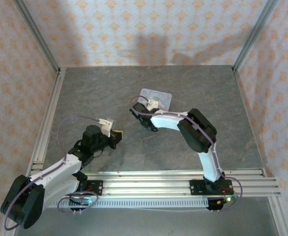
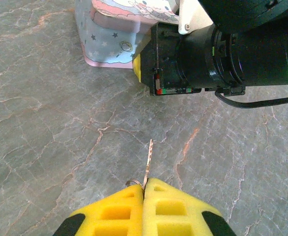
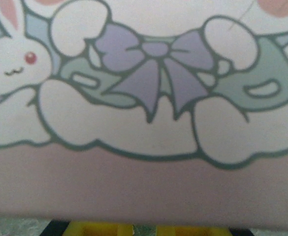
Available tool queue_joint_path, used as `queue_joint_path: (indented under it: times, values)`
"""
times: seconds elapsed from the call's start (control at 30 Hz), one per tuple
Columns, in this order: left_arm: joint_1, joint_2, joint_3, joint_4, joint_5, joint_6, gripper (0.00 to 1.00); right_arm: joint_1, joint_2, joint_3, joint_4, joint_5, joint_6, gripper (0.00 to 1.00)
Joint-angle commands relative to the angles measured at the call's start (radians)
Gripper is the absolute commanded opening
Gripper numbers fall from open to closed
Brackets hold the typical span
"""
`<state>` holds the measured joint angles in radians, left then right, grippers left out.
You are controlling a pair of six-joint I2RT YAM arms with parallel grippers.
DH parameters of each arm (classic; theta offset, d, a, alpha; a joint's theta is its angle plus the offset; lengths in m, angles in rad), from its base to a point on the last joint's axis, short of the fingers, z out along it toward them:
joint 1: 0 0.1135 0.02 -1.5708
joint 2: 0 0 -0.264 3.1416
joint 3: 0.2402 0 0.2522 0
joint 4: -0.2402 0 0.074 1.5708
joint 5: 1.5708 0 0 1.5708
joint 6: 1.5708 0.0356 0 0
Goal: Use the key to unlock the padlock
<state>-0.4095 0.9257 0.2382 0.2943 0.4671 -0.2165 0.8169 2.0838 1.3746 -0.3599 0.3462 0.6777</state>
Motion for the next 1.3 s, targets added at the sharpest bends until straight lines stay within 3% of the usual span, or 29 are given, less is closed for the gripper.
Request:
queue_joint_path:
  times: [0.0,0.23,0.5,0.93,1.27]
  values:
    - [0.011,-0.002,0.001,-0.006,0.023,0.025,0.00,-0.009,-0.039,-0.017,0.023,-0.061,-0.059,0.00]
    - [0.011,0.014,0.032,-0.018,0.081,0.034,0.00,-0.013,-0.178,-0.103,0.045,-0.254,-0.124,0.00]
    - [-0.016,0.104,0.041,0.123,0.166,0.005,0.00,-0.028,-0.318,-0.137,-0.020,-0.460,-0.102,0.00]
    - [-0.048,0.391,0.063,0.557,0.272,-0.139,0.00,-0.108,-0.435,-0.208,0.018,-0.762,0.034,0.00]
    - [-0.037,0.602,0.108,0.802,0.322,-0.243,0.00,-0.150,-0.456,-0.269,0.121,-0.884,0.112,0.00]
